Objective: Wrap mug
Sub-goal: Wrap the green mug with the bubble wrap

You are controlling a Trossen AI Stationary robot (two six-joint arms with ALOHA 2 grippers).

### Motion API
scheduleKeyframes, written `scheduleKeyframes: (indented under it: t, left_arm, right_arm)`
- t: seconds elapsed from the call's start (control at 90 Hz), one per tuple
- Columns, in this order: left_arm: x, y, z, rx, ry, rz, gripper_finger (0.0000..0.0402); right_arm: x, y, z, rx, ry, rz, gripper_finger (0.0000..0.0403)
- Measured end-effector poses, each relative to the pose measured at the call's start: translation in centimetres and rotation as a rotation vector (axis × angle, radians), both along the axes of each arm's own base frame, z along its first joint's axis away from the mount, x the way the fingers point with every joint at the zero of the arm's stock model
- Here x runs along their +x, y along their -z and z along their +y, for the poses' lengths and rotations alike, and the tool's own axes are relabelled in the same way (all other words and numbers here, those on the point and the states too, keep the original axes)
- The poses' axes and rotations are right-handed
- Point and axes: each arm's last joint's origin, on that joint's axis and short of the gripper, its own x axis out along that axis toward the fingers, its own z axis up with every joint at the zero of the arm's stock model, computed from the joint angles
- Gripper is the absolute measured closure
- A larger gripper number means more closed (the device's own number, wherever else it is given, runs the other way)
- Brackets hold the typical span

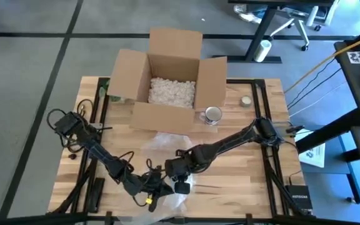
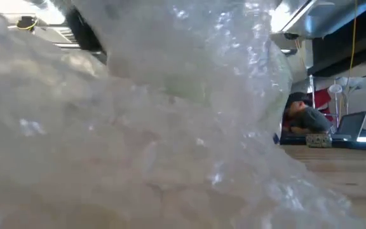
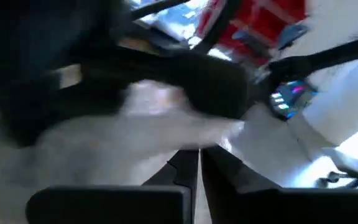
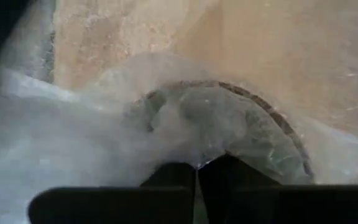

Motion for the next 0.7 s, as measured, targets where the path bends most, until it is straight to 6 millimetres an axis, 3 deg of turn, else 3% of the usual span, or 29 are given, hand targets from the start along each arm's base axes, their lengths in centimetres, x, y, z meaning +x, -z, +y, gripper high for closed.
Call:
scheduleKeyframes:
  t: [0.267, 0.544, 0.7]
  left_arm:
    - [0.1, 0.9, 0.8, -0.027, -0.047, 0.101, 0.0402]
    - [0.4, 1.1, 1.4, -0.02, -0.066, 0.115, 0.0401]
    - [0.6, 1.1, 1.8, -0.017, -0.078, 0.117, 0.0401]
  right_arm:
    - [-0.7, -0.2, 0.1, -0.007, 0.014, 0.046, 0.0403]
    - [-3.0, -4.6, 1.3, -0.102, 0.037, -0.077, 0.0403]
    - [-3.0, -6.0, 2.5, -0.067, -0.012, -0.192, 0.0403]
